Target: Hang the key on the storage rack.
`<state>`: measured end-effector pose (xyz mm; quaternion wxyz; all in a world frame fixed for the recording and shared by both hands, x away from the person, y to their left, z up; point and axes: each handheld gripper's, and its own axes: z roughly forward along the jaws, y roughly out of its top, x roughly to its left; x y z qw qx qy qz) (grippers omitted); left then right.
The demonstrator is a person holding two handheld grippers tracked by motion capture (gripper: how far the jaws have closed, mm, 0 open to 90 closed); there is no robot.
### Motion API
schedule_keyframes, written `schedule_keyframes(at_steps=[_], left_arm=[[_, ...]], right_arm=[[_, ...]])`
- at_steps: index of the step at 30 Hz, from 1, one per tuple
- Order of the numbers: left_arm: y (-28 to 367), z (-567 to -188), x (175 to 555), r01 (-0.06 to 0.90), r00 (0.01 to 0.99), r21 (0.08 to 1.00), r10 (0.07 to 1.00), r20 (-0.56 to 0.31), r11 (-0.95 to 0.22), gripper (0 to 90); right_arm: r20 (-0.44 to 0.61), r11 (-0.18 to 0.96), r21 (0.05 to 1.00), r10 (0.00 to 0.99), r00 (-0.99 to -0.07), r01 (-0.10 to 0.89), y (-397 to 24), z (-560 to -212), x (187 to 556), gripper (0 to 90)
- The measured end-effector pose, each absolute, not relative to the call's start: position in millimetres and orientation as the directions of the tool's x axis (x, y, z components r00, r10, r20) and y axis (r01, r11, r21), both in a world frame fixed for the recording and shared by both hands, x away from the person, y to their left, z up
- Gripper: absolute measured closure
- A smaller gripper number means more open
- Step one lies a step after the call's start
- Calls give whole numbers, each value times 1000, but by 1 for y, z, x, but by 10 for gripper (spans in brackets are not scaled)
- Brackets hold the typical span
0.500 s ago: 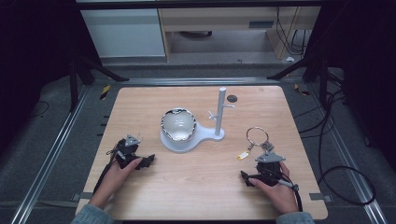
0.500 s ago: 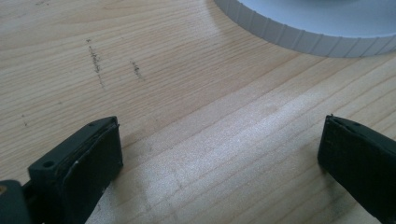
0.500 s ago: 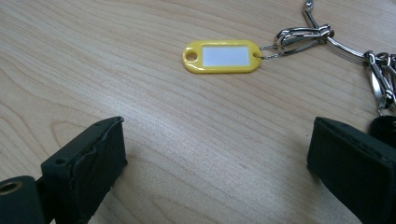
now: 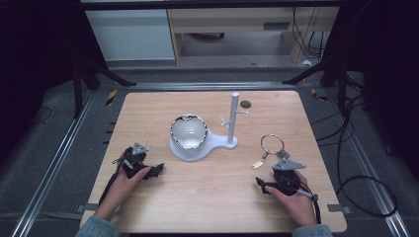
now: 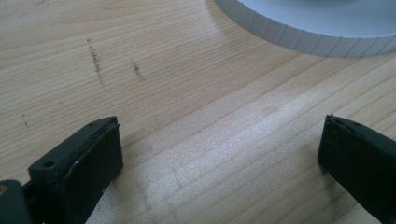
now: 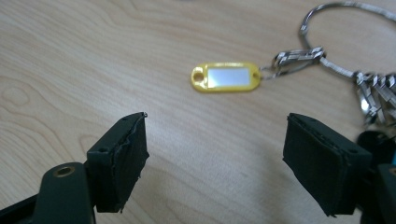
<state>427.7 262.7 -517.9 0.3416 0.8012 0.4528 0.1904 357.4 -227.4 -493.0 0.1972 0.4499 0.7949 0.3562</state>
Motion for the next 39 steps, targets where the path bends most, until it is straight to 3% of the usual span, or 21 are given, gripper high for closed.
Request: schedule_keyframes(at_steps=[4, 13, 20, 29, 39], left_arm=[[263, -518, 428, 595, 518, 721, 856, -5, -356, 0], [263, -518, 428, 596, 517, 721, 856, -6, -355, 0], [263, -518, 428, 596, 516, 721, 856, -6, -354, 0], [263, -518, 428, 595, 516, 721, 856, -6, -354, 0], [263, -518, 428, 596, 516, 721, 856, -6, -354, 0]], right_arm=[[-6, 326, 770, 864, -504, 549, -231, -470, 363, 296], [-49, 344, 753, 880, -473, 562, -256, -433, 386, 336], [-50, 354, 703, 890, -454, 617, -279, -420, 405, 309], [-55, 356, 664, 900, -433, 657, -302, -419, 424, 348], [-54, 379, 647, 888, -456, 662, -316, -417, 439, 591]])
